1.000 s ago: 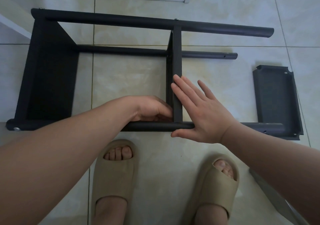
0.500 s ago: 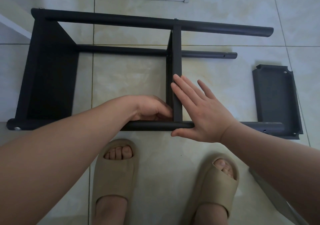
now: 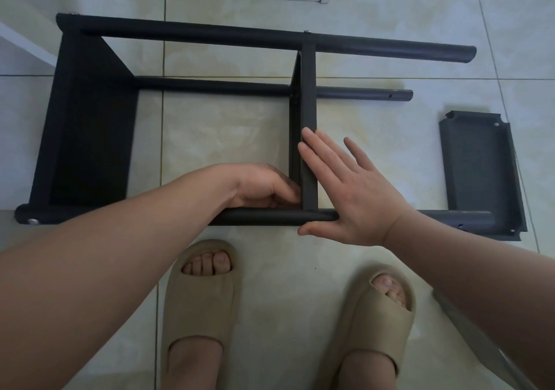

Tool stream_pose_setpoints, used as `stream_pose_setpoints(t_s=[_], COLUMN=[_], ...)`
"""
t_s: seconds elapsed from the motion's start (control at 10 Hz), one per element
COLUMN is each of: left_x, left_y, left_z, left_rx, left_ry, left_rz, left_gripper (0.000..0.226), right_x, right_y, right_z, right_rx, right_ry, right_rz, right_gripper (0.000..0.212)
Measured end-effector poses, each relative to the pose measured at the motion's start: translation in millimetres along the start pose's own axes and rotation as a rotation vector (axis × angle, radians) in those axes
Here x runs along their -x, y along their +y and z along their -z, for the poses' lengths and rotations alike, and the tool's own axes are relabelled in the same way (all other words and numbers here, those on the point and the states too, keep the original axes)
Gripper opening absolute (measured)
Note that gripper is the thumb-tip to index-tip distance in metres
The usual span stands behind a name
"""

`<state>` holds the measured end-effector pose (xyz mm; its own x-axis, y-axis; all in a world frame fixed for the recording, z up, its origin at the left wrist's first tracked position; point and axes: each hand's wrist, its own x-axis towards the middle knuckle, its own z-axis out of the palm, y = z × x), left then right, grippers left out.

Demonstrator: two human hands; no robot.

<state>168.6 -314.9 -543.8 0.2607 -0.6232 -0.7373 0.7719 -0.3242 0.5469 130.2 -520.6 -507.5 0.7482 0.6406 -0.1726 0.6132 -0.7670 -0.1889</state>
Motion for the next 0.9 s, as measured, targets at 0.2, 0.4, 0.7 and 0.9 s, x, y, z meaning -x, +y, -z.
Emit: stream_pose_setpoints(t_s=[0.2,0.4,0.7,0.9], left_x=[-2.1,-2.8,-6.2,-3.3], left_y=[0.2,-1.5,-3.3,-1.8], left_z=[-2.1,0.1,0.3,2.7], left_rx=[-0.019,-0.036,-0.086,0.027], left_ry=[0.001,0.010,0.053,-0.055], left_rz=[0.018,-0.018,-0.044,-0.008], left_gripper=[0.020,0.017,0.015,0.022], right_x=[0.0,-0.1,-0.4,-0.1], right_y=[0.5,0.6,0.2,0.7], right_z=[-0.4,-0.6,0.6,-0.2], right_rx=[0.004,0.001,0.006,0.007], right_ry=[0.001,0.006,-0.002,0.007], right_rz=[0.001,0.004,-0.001,-0.001], right_gripper=[0.114,0.114,0.114,0.115])
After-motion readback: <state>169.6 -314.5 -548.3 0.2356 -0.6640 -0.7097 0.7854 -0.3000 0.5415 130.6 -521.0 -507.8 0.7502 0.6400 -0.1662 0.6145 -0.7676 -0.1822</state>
